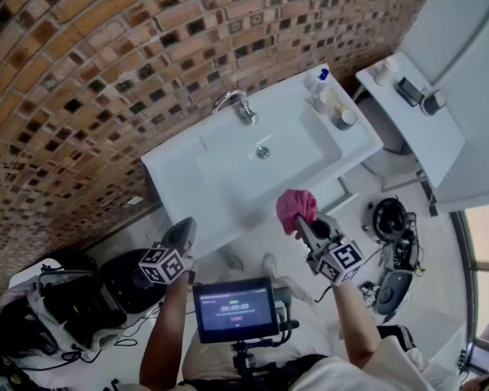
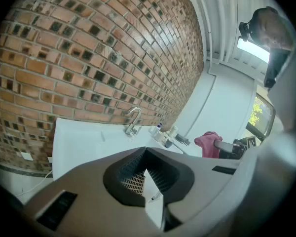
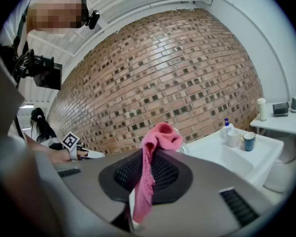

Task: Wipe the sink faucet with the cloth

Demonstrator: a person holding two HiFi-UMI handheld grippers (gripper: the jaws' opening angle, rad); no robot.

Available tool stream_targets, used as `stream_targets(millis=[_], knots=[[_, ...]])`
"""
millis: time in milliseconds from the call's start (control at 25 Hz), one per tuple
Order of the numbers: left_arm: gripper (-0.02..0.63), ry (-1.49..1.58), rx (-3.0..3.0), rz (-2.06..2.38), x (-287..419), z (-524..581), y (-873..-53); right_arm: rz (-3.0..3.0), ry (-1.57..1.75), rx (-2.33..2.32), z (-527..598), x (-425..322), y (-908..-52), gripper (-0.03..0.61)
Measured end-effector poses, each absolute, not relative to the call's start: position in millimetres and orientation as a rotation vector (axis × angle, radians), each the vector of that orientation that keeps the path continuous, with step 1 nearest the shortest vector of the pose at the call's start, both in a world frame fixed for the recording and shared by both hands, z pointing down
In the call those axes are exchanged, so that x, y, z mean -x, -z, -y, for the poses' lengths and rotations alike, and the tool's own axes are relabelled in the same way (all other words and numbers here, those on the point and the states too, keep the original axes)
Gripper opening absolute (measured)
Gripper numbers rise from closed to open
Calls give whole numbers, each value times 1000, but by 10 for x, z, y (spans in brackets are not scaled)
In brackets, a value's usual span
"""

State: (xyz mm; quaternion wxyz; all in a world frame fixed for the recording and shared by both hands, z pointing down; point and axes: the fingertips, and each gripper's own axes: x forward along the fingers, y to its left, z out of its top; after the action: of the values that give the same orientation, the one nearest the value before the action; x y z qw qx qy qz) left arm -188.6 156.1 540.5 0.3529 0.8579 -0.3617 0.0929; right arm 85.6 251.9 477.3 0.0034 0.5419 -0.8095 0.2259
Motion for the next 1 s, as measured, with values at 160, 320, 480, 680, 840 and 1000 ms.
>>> stream_targets(millis=[160,320,480,680,840,1000], knots=[[-3,-248,-2239,894,1940,-1335,-5355,2493,-707,-1754,-2290,-773,-4754,43],[-3,-244,-2260,841,1987,-1080,-5329,2440,-678,-1807,-2062,-672,-4700,43],[-3,-243,-2281,776,1967,-867,-5348,2360,-647,-1878,-1878,-647,-4650,43],[-3,-232,-2282,703,1920,-678,-5434,2253,-654,-1959,-1686,-660,-4655,43],[-3,-223,-2283,655,1837,-595,-5478,2217,-620,-1955,-1547,-658,-4644,43],[-3,-234,-2276,653,1769,-515,-5525,2222,-610,-1926,-1347,-710,-4708,43]])
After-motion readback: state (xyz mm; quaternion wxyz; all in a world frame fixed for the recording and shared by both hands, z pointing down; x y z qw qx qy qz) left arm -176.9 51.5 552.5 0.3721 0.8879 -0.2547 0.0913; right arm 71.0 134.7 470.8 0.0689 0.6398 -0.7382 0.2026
